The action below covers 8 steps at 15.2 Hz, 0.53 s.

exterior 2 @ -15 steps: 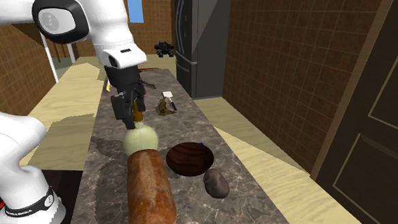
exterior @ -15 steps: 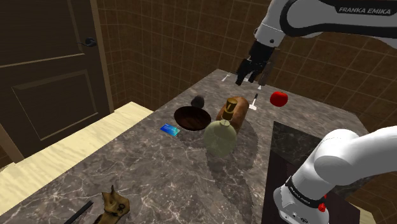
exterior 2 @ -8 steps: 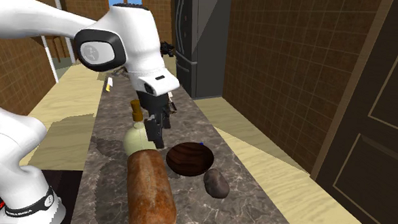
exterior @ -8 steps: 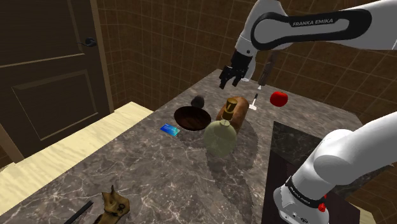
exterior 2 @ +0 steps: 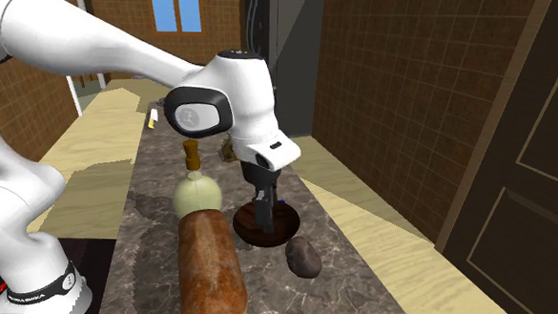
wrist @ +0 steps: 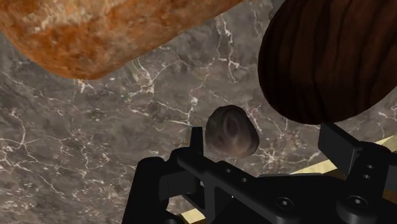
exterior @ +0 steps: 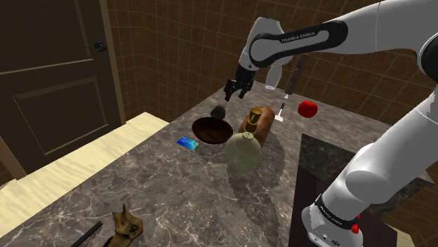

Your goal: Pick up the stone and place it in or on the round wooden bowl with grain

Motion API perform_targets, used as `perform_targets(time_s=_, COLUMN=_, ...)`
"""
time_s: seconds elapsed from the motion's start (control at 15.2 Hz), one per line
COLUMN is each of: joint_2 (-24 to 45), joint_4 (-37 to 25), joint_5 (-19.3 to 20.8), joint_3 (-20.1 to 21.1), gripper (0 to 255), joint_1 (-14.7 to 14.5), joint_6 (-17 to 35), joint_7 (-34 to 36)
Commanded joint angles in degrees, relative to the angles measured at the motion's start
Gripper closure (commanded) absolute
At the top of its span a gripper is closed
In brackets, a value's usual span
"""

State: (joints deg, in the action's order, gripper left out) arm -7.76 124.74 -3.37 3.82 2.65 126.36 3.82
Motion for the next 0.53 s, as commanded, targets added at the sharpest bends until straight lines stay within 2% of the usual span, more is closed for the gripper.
perform_targets(time_s=0.0, joint_2=4.4, joint_4=-2.6, joint_5=0.2, joint_3=-0.2, gripper=0, joint_1=0.2, joint_6=2.1, joint_7=-0.2)
perform_targets(time_s=0.26, joint_2=13.0, joint_4=-8.5, joint_5=0.7, joint_3=-0.3, gripper=0, joint_1=0.4, joint_6=5.4, joint_7=-0.1)
perform_targets(time_s=0.46, joint_2=15.2, joint_4=-9.1, joint_5=0.8, joint_3=-0.3, gripper=0, joint_1=0.3, joint_6=7.0, joint_7=0.0)
